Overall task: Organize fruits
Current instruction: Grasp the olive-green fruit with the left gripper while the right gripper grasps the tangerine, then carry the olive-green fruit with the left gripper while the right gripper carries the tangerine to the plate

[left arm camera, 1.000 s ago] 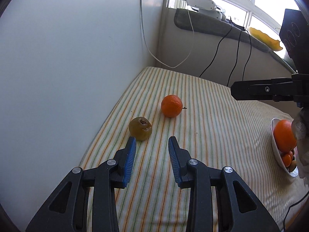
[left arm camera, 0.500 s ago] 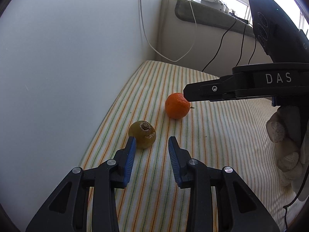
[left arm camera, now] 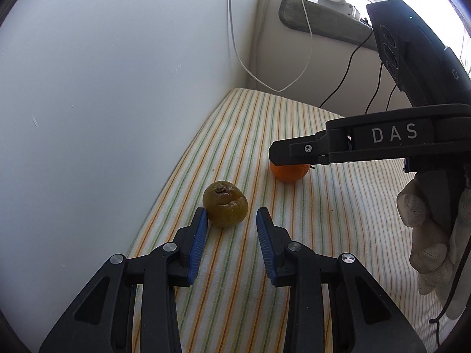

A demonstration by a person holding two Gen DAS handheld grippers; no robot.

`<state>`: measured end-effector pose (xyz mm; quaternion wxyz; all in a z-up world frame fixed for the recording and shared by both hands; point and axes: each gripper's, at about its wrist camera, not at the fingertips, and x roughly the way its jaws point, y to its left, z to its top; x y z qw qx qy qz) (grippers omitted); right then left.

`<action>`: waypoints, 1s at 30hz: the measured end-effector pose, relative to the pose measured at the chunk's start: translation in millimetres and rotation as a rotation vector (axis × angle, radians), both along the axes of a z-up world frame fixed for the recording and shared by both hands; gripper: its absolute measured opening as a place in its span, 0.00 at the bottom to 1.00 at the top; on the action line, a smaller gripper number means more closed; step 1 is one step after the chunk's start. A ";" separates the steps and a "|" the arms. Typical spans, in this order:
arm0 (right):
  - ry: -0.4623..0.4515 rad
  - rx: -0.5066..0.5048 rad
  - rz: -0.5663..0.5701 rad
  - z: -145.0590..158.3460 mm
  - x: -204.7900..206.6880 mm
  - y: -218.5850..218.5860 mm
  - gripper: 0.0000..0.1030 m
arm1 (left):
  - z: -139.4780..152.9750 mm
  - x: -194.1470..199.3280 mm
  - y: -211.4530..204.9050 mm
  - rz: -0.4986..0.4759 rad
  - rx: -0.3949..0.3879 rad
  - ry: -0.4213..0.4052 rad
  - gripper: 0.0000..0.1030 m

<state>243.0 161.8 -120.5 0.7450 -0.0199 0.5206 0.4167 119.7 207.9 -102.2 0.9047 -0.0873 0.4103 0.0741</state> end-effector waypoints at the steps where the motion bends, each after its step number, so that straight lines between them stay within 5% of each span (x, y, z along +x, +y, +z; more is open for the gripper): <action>1: 0.000 -0.004 0.002 -0.7 -2.3 0.9 0.45 | -1.6 0.2 0.9 0.003 -0.004 0.003 0.32; 5: -0.014 -0.017 -0.009 -2.4 -2.6 1.7 0.34 | -2.7 -0.2 0.8 -0.004 -0.011 -0.001 0.25; 14: -0.018 0.008 -0.017 8.0 -7.9 -13.5 0.33 | 2.0 -1.7 -0.4 -0.011 -0.020 -0.018 0.23; 30: -0.132 0.117 0.004 90.1 -57.9 -86.4 0.33 | 60.5 -42.4 -40.2 -0.119 -0.062 -0.149 0.23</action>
